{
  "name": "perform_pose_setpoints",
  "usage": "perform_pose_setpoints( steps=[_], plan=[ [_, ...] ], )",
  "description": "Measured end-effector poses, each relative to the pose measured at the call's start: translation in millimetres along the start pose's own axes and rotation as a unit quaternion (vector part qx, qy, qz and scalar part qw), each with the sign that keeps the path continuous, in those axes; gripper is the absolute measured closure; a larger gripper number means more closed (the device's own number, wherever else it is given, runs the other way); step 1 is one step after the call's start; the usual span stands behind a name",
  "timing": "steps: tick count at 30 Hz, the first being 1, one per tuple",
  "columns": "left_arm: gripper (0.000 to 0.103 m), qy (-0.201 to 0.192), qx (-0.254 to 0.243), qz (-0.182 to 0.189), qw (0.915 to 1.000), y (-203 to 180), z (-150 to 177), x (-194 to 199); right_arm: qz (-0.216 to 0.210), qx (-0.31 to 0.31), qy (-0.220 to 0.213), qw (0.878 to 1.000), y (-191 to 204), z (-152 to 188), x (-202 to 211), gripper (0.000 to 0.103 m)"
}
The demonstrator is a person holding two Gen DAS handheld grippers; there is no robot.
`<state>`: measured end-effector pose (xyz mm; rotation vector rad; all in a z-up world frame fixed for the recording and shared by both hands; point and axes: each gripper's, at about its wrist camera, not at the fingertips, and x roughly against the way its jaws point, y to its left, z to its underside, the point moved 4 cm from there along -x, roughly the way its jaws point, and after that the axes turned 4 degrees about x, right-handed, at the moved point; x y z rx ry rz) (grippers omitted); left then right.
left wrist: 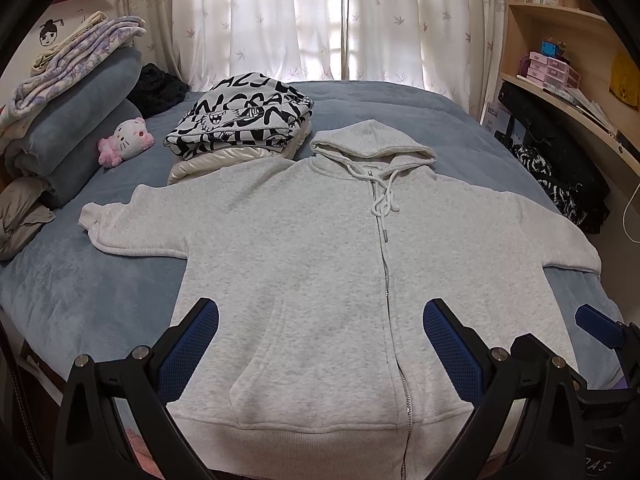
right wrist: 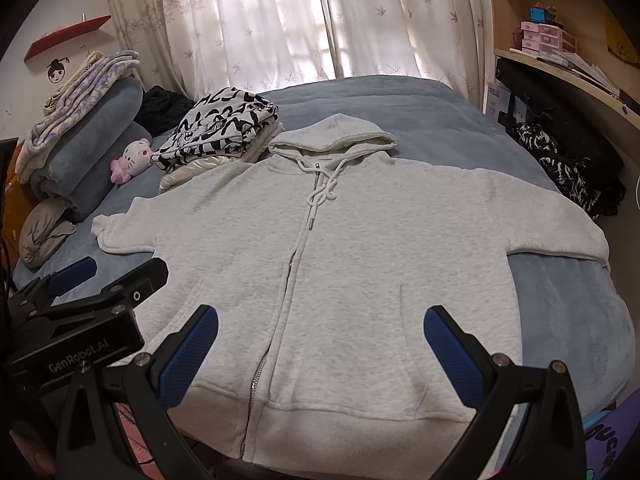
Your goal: Fold large clothes
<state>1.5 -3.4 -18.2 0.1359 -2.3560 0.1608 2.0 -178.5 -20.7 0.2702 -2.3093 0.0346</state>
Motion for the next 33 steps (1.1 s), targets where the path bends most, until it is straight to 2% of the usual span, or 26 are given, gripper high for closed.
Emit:
perform_pose_setpoints(
  steps=[12,17,23,27,33],
  plan=[
    [0.002,-0.003,-0.006,0.0,1.0,-8,-1,2,0.007,0.001,-0.007,1.0,-4,1,7,0.0],
    [0.001,-0.01,-0.011,0.009,0.9999,-17,-11,1,0.013,0.006,-0.009,1.0,-7,-2,9,0.0],
    [0.001,-0.039,-0.037,0.013,0.9985,-40,-35,3,0.046,0.026,-0.027,0.998,-20,-17,17,0.0],
    [0.001,-0.058,-0.045,0.031,0.9968,-62,-56,6,0.058,0.024,-0.037,0.997,-39,-32,25,0.0],
    [0.001,-0.084,-0.065,0.056,0.9928,-103,-86,6,0.131,0.039,-0.06,0.989,-80,-55,37,0.0]
  ],
)
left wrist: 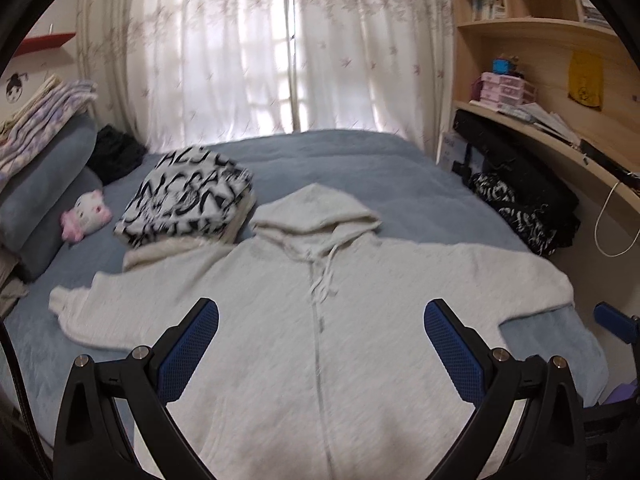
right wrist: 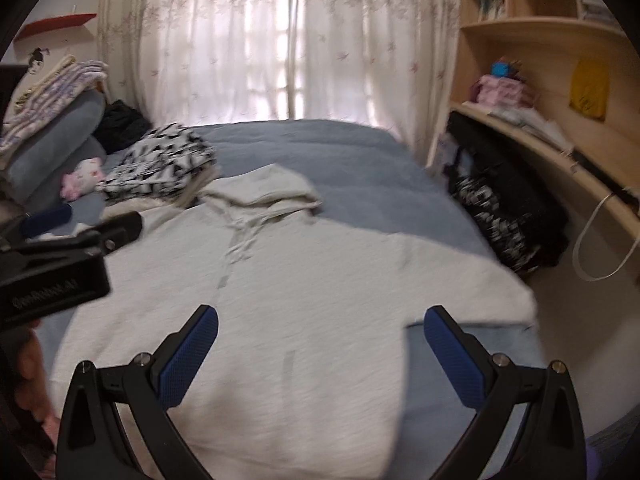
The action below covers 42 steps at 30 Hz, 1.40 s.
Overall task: Fold large clothes
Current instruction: 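Grasp the grey hoodie sleeve cuff with the right gripper and fold it inward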
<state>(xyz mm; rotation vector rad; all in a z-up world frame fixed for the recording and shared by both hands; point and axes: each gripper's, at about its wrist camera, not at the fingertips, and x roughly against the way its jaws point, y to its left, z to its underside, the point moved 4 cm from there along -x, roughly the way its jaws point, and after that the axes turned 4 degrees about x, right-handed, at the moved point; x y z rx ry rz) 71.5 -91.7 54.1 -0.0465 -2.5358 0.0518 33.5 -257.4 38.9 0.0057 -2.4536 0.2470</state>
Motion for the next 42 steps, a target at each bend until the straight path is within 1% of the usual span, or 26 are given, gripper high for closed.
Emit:
perform_pose_setpoints(
  steps=[2,5,7,10,11,14,15,16,19,21,22,23,24,25,26,27,29,30,32,33,34,36,38,40,42],
  plan=[
    [0.001,-0.013,-0.009,0.005,0.9999,-15,-9,-3,0.021,0.004,-0.004,1.0,-13,-4,-1,0.0],
    [0.001,-0.019,-0.016,0.01,0.9997,-36,-19,-11,0.052,0.005,-0.008,0.999,-39,-9,-4,0.0],
    [0.001,-0.01,-0.014,0.022,0.9996,-48,-22,-19,0.064,0.005,-0.008,0.998,-53,-12,-8,0.0],
    [0.001,0.009,-0.011,0.046,0.9988,-70,-26,-36,0.094,0.006,-0.002,0.996,-77,-12,-19,0.0],
    [0.001,0.013,-0.012,0.06,0.9981,-81,-27,-44,0.101,0.007,0.001,0.995,-82,-12,-22,0.0],
    [0.001,0.02,-0.014,0.088,0.9958,-102,-26,-60,0.134,-0.002,0.012,0.991,-109,-8,-38,0.0],
    [0.001,0.025,-0.02,0.093,0.9951,-113,-26,-68,0.148,-0.008,0.012,0.989,-122,-7,-43,0.0],
    [0.001,0.028,-0.027,0.094,0.9948,-121,-24,-74,0.154,-0.018,0.015,0.988,-136,-6,-51,0.0],
    [0.001,0.051,-0.054,0.081,0.9939,-148,-18,-100,0.131,-0.063,0.036,0.989,-173,-3,-73,0.0],
    [0.001,0.064,-0.067,0.074,0.9929,-170,-12,-120,0.121,-0.094,0.05,0.987,-199,2,-88,0.0],
    [0.001,0.067,-0.07,0.073,0.9926,-175,-11,-127,0.109,-0.11,0.057,0.986,-213,5,-97,0.0],
    [0.001,0.071,-0.074,0.072,0.9921,-185,-7,-140,0.1,-0.125,0.07,0.985,-226,10,-108,0.0],
    [0.001,0.073,-0.078,0.072,0.9917,-193,-5,-149,0.101,-0.137,0.085,0.982,-234,15,-115,0.0],
    [0.001,0.076,-0.079,0.072,0.9913,-195,-3,-156,0.094,-0.16,0.108,0.977,-249,23,-128,0.0],
    [0.001,0.082,-0.084,0.067,0.9909,-204,0,-170,0.086,-0.182,0.125,0.972,-260,32,-139,0.0],
    [0.001,0.086,-0.086,0.063,0.9906,-210,3,-179,0.081,-0.198,0.136,0.967,-268,39,-146,0.0],
    [0.001,0.095,-0.088,0.06,0.9898,-217,8,-197,0.06,-0.245,0.16,0.954,-287,59,-165,0.0],
    [0.001,0.104,-0.087,0.059,0.989,-222,11,-208,0.046,-0.278,0.175,0.943,-300,72,-177,0.0],
    [0.001,0.117,-0.079,0.059,0.9882,-229,17,-224,0.038,-0.321,0.189,0.927,-313,90,-192,0.001],
    [0.001,0.126,-0.073,0.063,0.9873,-233,21,-234,0.028,-0.353,0.195,0.915,-322,102,-201,0.002],
    [0.001,0.134,-0.069,0.067,0.9863,-234,24,-242,0.023,-0.372,0.198,0.906,-327,109,-206,0.003],
    [0.003,0.148,-0.056,0.077,0.9844,-238,31,-255,0.005,-0.42,0.199,0.885,-337,123,-218,0.004],
    [0.004,0.156,-0.048,0.077,0.9836,-236,36,-264,-0.001,-0.455,0.193,0.869,-347,134,-229,0.004],
    [0.006,0.158,-0.046,0.077,0.9833,-236,39,-269,0.006,-0.477,0.183,0.86,-355,139,-238,0.005],
    [0.008,0.159,-0.046,0.08,0.983,-235,41,-270,0.005,-0.498,0.172,0.85,-361,144,-246,0.005]
  ],
)
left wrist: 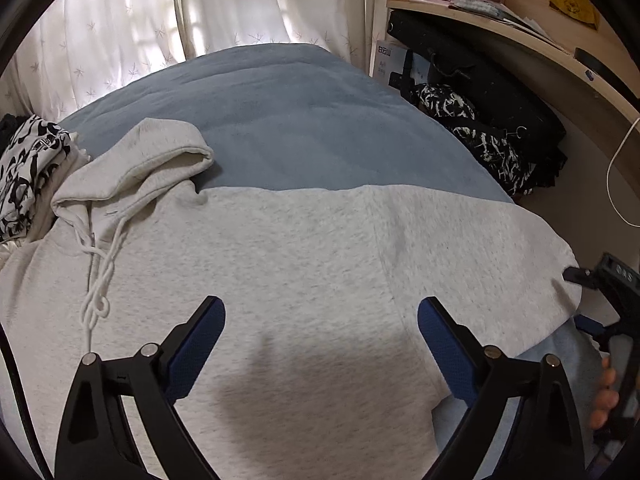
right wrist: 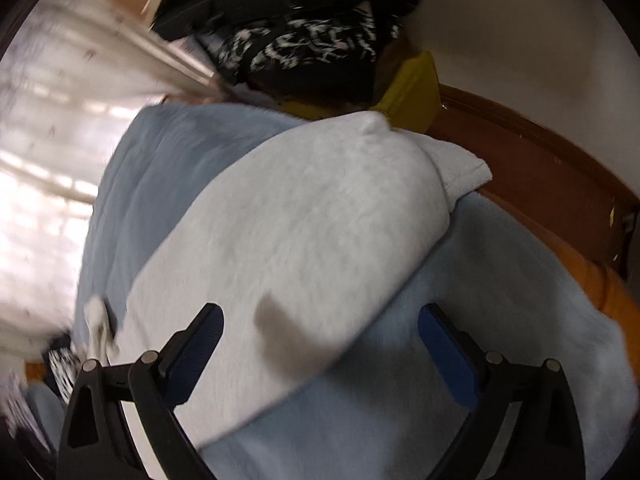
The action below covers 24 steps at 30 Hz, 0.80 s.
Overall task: Fold large clothes
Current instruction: 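Grasp the grey hoodie sleeve cuff with the right gripper and fold it inward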
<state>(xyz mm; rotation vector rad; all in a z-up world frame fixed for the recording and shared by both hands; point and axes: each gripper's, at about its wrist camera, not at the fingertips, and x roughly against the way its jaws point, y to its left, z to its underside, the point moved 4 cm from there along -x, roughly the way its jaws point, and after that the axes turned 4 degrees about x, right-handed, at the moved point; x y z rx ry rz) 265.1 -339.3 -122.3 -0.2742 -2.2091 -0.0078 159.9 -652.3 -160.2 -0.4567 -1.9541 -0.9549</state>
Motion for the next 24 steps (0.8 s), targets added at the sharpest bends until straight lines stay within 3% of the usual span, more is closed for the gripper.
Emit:
perform_pose_setpoints(
  steps=[3,4,5,6,7,8,11,16,20,24],
  plan=[
    [0.008,-0.004,-0.002,0.002,1.0,4,1,2,-0.002,-0.018,-0.021,1.0,-5,-11,-8,0.012],
    [0.008,-0.003,-0.003,0.002,1.0,5,1,3,-0.001,-0.019,-0.027,0.999,-6,-14,-10,0.023],
    [0.008,-0.002,-0.003,0.001,1.0,8,1,4,0.004,-0.022,-0.031,0.999,-7,-18,-12,0.042],
    [0.009,-0.003,-0.002,0.0,1.0,10,1,7,0.01,-0.024,-0.035,0.999,-8,-22,-13,0.053],
    [0.011,-0.004,-0.001,0.001,1.0,12,1,9,0.014,-0.021,-0.039,0.999,-7,-24,-11,0.077],
    [0.017,-0.005,-0.001,0.004,1.0,15,0,14,0.018,-0.016,-0.044,0.999,-5,-27,-9,0.09],
    [0.025,-0.013,-0.003,0.009,0.9999,24,0,28,0.012,0.027,-0.099,0.995,20,-30,20,0.09],
    [0.025,-0.046,0.013,0.009,0.9988,52,2,65,-0.03,0.171,-0.165,0.971,120,-3,83,0.091],
    [0.025,-0.074,0.038,-0.003,0.9965,91,11,103,-0.073,0.303,-0.164,0.936,217,61,109,0.09],
    [0.025,-0.09,0.071,-0.022,0.9931,138,26,133,-0.108,0.376,-0.112,0.913,275,131,91,0.09]
  ],
)
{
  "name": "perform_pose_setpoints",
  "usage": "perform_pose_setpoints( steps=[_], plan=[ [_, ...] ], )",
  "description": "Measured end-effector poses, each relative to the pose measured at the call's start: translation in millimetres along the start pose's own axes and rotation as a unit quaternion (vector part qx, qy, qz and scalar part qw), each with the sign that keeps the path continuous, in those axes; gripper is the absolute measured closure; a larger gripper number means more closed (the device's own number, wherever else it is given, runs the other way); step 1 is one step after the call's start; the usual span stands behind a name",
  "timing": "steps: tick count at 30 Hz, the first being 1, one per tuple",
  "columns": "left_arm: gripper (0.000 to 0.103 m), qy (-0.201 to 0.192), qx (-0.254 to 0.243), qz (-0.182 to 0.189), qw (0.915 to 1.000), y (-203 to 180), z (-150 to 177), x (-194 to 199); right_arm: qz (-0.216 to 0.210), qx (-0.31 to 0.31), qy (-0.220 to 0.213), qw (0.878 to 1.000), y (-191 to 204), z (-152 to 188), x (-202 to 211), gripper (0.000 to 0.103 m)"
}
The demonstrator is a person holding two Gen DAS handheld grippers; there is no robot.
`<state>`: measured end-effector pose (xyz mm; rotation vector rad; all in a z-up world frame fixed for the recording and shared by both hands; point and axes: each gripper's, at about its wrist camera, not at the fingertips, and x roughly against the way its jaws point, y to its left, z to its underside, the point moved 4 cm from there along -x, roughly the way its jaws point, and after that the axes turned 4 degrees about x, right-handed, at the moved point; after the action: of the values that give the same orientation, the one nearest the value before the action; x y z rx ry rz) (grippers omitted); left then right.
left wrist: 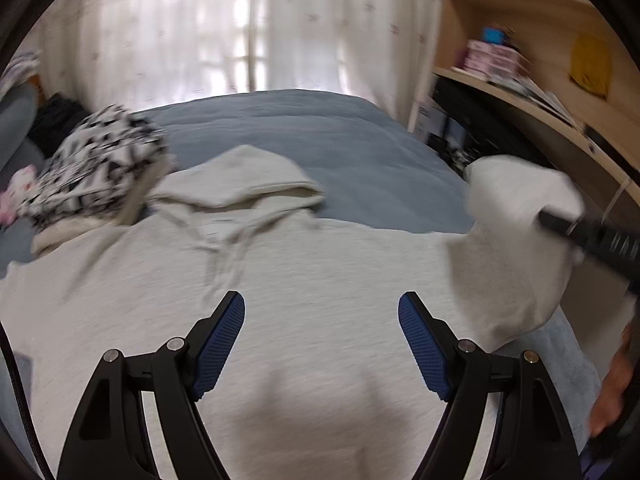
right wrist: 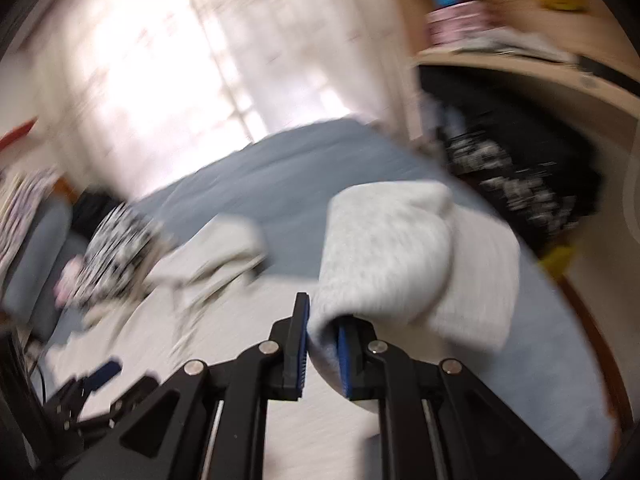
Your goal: Fold large clothes
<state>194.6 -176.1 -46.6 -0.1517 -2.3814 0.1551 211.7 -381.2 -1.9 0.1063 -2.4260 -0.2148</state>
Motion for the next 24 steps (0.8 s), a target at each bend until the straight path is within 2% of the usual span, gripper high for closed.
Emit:
perform_pose_setpoints(
  steps=[2,5,9,10,12,13,14,20,24],
  plan=[
    [0.025,-0.003,0.019,-0.011,0.9998,29,4,12,-0.019,0.021,0.027,0.999,34,22,-17,0.09],
    [0.025,-0.001,0.045,-0.022,0.9988,66,16,23,-0.024,0.051,0.083,0.995,74,65,-50,0.09],
    [0.025,-0.004,0.05,-0.043,0.9978,96,30,32,-0.018,0.054,0.137,0.989,89,117,-80,0.087],
    [0.025,-0.007,0.047,-0.047,0.9977,101,34,36,-0.014,0.056,0.147,0.987,92,127,-82,0.085],
    [0.025,-0.015,0.039,-0.048,0.998,104,39,39,-0.015,0.048,0.169,0.984,92,138,-86,0.074],
    [0.025,-0.017,0.034,-0.046,0.9982,104,41,40,-0.021,0.041,0.175,0.983,94,144,-85,0.061],
    [0.025,-0.022,0.026,-0.042,0.9985,102,45,43,-0.025,0.036,0.177,0.983,95,147,-84,0.054],
    [0.024,-0.03,-0.002,-0.022,0.9993,85,50,49,-0.056,-0.013,0.178,0.982,98,158,-63,0.05],
    [0.023,-0.023,-0.012,-0.008,0.9996,75,52,47,-0.064,-0.035,0.161,0.984,95,164,-37,0.05]
  ],
)
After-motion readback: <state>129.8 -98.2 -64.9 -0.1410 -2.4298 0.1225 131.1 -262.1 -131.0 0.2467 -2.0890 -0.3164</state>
